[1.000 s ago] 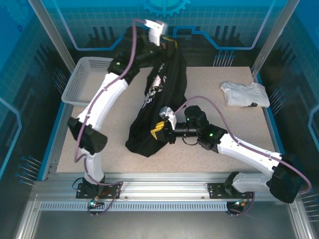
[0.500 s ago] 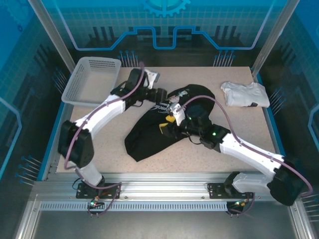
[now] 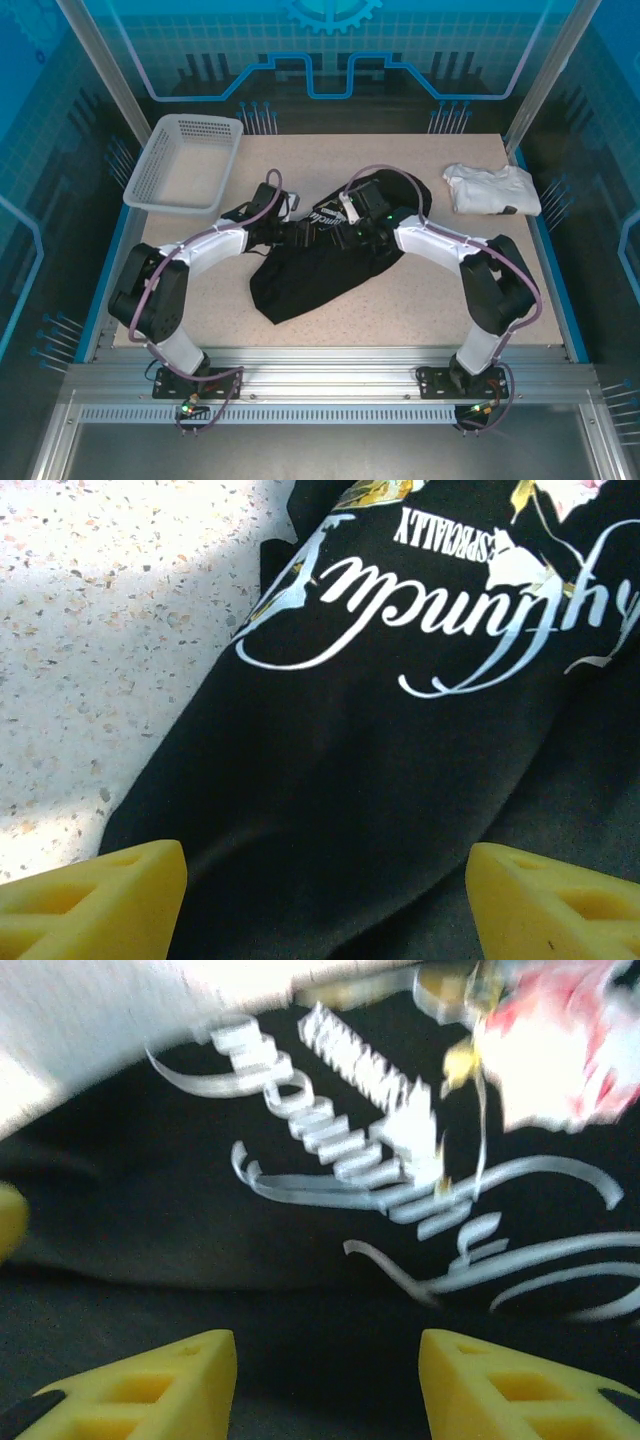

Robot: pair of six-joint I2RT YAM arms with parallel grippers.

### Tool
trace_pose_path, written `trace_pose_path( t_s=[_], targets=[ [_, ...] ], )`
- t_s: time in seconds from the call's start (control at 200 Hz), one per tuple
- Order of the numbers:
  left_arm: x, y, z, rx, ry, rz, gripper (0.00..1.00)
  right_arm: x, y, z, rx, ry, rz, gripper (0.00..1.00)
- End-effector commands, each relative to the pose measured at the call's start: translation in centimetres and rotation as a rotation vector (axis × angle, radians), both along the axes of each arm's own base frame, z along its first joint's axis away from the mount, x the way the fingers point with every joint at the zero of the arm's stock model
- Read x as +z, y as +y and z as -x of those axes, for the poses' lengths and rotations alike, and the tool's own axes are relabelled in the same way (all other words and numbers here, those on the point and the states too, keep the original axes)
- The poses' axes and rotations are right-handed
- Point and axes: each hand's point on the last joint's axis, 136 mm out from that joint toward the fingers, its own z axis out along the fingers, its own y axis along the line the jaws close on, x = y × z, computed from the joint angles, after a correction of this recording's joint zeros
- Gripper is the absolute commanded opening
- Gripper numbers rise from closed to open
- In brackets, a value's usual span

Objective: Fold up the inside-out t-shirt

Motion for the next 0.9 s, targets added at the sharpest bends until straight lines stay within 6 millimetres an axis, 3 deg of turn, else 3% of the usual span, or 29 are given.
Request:
trace_pose_path(
  t_s=[0.0,0.15,0.3,0.375,0.51,0.655,0.745,0.895],
  targets=[
    [0.6,-1.9,-1.4,-0.059,-0.040,0.011,0.75,-2.7,-2.1,2.9,-0.044,0.139,0.074,0.46],
    [-1.7,-4.4,-1.5,-0.201,-0.039,-0.112,0.77,-3.8,-4.2,5.6,-0.087,0.196,0.057,0.41],
    [-4.2,-4.2,-2.7,-0.205,-0.001,-0.230,0.74,-5.2,-5.2,7.1,-0.105,0.241,0.054,0.31],
    [-4.7,-4.4,-3.1,-0.206,0.009,-0.231,0.67,-5.5,-5.5,7.7,-0.104,0.253,0.056,0.27],
    [-4.6,-5.1,-3.3,-0.218,0.011,-0.202,0.43,-5.2,-5.6,8.1,-0.100,0.244,0.040,0.25],
    [-2.5,-5.6,-3.8,-0.233,-0.016,-0.150,0.01,-4.5,-5.2,8.7,-0.034,0.194,0.033,0.27],
    [0.4,-6.1,-3.8,-0.245,-0.063,-0.068,0.00,-2.1,-4.6,8.4,0.030,0.033,0.053,0.30],
    [7.2,-7.1,-2.3,-0.281,-0.139,0.171,0.00,3.5,-2.8,7.8,0.138,-0.284,0.011,0.47]
  ],
)
